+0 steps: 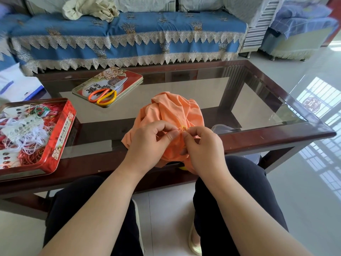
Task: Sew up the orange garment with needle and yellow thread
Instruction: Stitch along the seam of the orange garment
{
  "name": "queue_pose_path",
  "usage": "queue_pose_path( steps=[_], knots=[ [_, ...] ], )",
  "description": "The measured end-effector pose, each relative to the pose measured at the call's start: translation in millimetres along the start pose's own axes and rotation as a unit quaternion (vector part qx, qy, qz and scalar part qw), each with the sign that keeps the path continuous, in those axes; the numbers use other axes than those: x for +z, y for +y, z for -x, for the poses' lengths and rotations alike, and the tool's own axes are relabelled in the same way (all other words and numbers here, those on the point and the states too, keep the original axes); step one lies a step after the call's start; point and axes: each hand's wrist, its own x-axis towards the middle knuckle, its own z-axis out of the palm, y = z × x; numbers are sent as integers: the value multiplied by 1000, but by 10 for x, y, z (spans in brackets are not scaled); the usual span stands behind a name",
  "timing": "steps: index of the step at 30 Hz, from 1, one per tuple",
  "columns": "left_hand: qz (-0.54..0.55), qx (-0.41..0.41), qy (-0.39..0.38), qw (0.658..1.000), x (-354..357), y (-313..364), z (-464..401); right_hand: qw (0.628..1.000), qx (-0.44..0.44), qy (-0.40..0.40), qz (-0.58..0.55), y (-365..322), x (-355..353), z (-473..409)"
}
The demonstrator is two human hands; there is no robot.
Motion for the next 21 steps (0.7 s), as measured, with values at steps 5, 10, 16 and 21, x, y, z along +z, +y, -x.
queue_pose_path(
  steps=[5, 10, 16, 21],
  knots=[
    [8, -1, -11, 1000, 21, 31, 12, 995, 53, -24, -83, -75, 17, 37],
    [-33, 5, 21, 999, 44, -25, 16, 990, 50, -36, -124, -103, 35, 61],
    [-59, 35, 68, 995, 29, -103, -20, 994, -3, -78, -82, -52, 19, 55],
    [-59, 33, 83, 994, 17, -119, -26, 994, -5, -111, -24, 23, -56, 47]
  ],
)
